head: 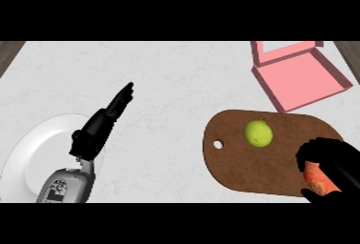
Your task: Pick the squash from the cutting board and place it in the cardboard box
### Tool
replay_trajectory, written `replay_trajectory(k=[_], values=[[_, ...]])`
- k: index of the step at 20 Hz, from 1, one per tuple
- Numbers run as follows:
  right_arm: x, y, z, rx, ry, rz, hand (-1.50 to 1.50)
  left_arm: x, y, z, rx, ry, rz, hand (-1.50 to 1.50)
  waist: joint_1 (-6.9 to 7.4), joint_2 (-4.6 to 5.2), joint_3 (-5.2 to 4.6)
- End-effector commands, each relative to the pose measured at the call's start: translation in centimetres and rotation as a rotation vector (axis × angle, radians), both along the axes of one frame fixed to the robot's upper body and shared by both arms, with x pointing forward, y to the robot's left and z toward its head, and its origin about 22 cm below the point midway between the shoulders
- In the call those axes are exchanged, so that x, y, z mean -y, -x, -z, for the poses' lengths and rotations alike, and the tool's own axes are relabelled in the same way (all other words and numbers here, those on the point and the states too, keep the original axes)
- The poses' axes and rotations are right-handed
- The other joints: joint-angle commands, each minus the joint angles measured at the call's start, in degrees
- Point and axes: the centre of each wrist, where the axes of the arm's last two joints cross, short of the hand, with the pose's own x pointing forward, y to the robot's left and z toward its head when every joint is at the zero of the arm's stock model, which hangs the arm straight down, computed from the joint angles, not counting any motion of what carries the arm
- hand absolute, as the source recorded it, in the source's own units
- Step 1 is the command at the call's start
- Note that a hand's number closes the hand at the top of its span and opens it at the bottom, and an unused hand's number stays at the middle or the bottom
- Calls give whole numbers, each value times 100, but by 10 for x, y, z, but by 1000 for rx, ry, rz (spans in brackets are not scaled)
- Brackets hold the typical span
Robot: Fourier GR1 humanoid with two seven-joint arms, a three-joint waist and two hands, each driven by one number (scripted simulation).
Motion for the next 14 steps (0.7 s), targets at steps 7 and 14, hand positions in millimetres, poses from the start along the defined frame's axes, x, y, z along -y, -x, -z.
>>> replay_trajectory(k=[7, 14], values=[[78, 11, -66, 190, -152, -155, 150, -7, 15, -15, 7, -4, -33, 0, -124, -33, -12], [102, 32, -144, 242, -356, -215, 150, -16, -2, 9, -3, -7, -64, 0, -288, -36, -25]])
